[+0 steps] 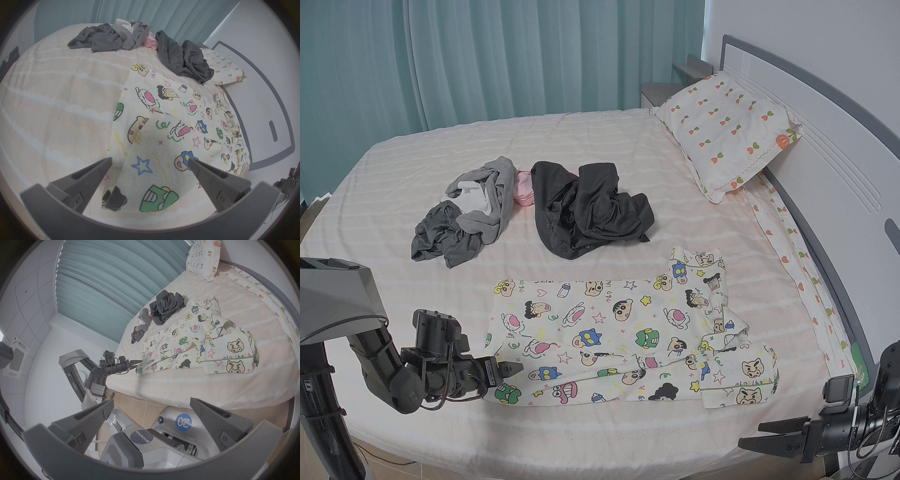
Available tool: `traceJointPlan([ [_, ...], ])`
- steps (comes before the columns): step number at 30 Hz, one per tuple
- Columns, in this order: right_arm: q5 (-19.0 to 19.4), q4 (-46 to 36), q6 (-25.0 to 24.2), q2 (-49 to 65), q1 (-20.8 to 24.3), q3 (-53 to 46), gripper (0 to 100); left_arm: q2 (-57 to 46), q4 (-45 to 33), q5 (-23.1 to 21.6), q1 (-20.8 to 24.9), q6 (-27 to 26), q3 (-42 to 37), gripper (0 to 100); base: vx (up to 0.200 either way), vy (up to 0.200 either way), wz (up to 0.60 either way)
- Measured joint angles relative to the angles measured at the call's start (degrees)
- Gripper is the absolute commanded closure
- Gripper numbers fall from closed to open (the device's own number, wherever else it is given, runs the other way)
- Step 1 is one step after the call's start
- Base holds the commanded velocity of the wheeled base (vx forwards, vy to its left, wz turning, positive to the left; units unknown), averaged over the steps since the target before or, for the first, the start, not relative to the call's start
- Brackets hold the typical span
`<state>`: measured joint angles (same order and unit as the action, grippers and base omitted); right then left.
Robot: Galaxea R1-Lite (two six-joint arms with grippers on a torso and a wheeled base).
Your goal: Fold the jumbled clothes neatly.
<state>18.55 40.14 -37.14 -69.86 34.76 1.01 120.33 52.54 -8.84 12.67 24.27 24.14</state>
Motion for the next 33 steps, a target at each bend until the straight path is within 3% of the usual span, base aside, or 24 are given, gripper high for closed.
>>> traceJointPlan([
  [10, -0.85, -0.16, -0.07, 0.79, 2.73, 0.0, 0, 2.16, 0.0, 0.94, -0.33, -4.3, 2.67, 0, 0.0, 0.0, 0.0],
  [17, -0.94, -0.11, 0.0, 0.96, 3.11, 0.0, 0, 2.96, -1.39, 0.77, -0.6, -5.52, 9.35, 0, 0.0, 0.0, 0.0],
  [18, -1.07, -0.16, 0.3, 1.15, 3.15, 0.0, 0, 6.12, -2.24, 0.57, -0.32, -8.84, 12.69, 0, 0.0, 0.0, 0.0],
  [31, -1.1, -0.27, 0.33, 1.27, 4.29, 0.0, 0, 8.75, -2.35, 0.33, 0.98, -9.36, 16.19, 0, 0.0, 0.0, 0.0],
  [32, -1.1, -0.27, 0.34, 1.34, 4.29, 0.0, 0, 8.78, -2.32, 0.33, 1.02, -9.36, 16.13, 100, 0.0, 0.0, 0.0],
  [33, -1.12, -0.27, 0.33, 1.38, 4.29, 0.0, 0, 8.8, -2.27, 0.3, 1.06, -9.36, 16.02, 100, 0.0, 0.0, 0.0],
])
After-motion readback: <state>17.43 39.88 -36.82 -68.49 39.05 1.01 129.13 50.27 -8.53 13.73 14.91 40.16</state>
